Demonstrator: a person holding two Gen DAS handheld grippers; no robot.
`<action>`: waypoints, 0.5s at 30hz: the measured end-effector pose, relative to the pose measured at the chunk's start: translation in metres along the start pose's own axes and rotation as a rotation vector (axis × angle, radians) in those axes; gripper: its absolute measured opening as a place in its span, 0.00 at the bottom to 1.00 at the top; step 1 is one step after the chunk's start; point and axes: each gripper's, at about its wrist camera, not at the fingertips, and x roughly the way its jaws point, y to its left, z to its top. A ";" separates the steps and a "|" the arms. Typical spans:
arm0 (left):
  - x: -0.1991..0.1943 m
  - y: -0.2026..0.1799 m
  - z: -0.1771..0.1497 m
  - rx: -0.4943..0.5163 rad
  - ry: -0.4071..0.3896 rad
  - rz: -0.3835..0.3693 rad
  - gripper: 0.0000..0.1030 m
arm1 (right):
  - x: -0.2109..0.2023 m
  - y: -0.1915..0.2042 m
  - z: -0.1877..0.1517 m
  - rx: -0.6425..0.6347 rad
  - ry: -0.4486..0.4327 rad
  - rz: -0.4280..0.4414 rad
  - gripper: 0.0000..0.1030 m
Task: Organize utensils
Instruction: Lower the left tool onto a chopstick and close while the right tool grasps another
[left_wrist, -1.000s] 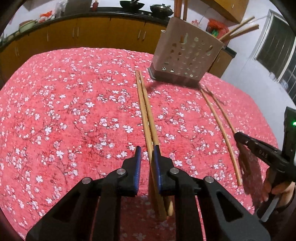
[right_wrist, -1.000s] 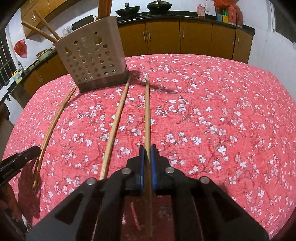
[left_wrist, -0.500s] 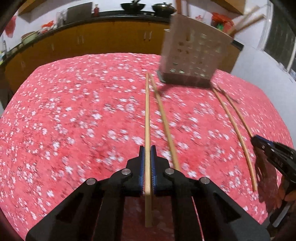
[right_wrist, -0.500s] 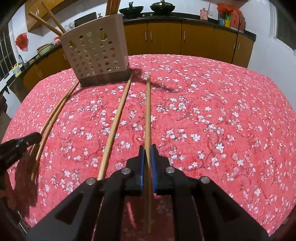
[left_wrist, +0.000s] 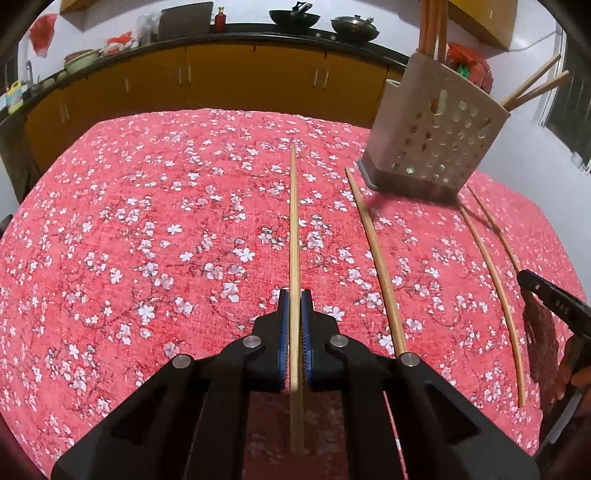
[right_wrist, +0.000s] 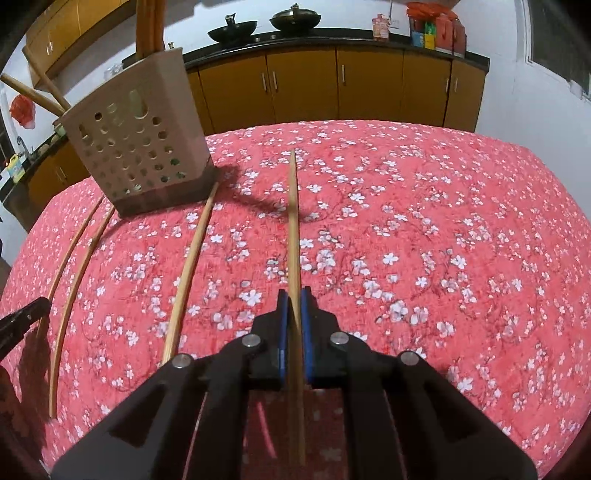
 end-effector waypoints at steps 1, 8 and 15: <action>0.000 0.001 0.000 -0.003 0.000 -0.003 0.07 | 0.000 0.000 0.000 0.003 0.000 0.002 0.08; -0.003 0.006 -0.001 -0.042 -0.002 -0.037 0.08 | 0.000 -0.002 0.001 0.005 0.000 0.005 0.08; -0.005 0.008 -0.002 -0.050 -0.002 -0.045 0.08 | 0.000 -0.003 0.000 0.018 -0.001 0.019 0.08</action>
